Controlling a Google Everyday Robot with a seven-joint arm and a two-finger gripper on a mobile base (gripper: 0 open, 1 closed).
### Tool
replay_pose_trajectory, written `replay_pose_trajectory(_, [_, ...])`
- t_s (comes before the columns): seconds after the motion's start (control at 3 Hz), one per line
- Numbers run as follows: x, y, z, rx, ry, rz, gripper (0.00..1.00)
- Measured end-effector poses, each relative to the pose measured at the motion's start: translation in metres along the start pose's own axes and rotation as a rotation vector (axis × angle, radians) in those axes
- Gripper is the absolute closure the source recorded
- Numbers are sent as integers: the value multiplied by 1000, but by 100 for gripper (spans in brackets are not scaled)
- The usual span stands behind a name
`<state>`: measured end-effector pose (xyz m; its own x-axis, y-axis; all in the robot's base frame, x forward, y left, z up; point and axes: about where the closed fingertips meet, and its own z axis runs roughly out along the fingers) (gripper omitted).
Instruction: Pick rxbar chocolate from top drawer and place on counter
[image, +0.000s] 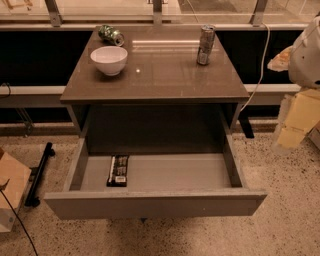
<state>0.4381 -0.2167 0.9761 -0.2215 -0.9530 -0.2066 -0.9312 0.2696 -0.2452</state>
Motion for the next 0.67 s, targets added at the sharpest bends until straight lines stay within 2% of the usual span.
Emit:
replay_pose_trajectory(0.33, [-1,0,-1,5,-2,-2,0])
replay_pose_trajectory(0.67, [-10,1,0,15,-42,-5,0])
